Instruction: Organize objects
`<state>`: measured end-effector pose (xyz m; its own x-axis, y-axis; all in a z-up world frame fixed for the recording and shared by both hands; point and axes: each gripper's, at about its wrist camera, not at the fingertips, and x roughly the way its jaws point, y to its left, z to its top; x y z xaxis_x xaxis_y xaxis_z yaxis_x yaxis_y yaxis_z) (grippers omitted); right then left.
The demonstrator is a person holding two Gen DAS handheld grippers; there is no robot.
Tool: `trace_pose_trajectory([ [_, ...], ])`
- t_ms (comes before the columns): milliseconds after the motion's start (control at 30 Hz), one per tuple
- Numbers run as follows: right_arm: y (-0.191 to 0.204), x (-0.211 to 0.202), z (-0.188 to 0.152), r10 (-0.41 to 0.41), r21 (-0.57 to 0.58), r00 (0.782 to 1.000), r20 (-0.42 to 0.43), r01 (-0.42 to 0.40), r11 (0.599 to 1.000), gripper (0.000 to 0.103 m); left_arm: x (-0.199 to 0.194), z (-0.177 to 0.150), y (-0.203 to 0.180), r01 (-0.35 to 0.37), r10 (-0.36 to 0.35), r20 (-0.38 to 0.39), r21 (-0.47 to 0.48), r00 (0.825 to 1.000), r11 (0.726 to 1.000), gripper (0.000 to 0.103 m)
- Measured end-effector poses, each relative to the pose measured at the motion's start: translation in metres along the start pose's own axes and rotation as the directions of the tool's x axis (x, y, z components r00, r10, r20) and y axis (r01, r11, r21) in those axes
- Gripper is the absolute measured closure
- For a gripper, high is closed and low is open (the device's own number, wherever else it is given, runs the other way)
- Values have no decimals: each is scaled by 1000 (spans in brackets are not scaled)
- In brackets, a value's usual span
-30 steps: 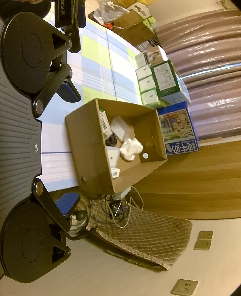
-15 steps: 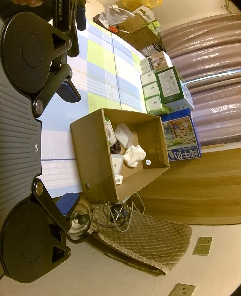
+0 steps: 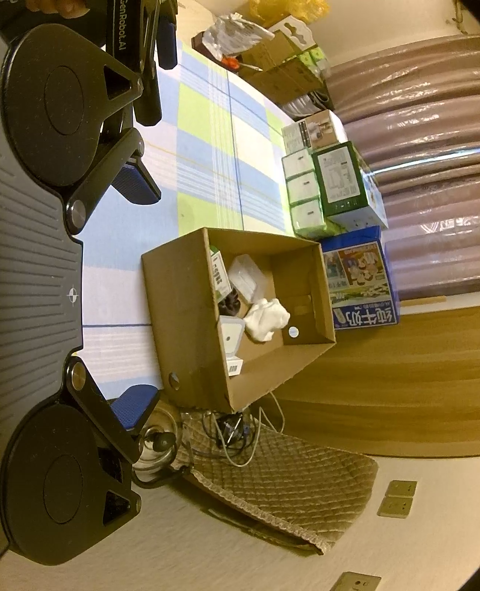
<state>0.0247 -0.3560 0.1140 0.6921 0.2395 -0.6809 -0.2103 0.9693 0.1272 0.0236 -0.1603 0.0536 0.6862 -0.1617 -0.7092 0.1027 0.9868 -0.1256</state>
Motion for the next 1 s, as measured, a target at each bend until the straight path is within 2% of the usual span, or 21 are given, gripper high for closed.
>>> trace_pose_trajectory([
  [1000, 0, 4, 0, 1, -1, 1000, -6, -1, 1000, 2, 3, 1, 0, -2, 2, -4, -11, 1000, 1000, 1],
])
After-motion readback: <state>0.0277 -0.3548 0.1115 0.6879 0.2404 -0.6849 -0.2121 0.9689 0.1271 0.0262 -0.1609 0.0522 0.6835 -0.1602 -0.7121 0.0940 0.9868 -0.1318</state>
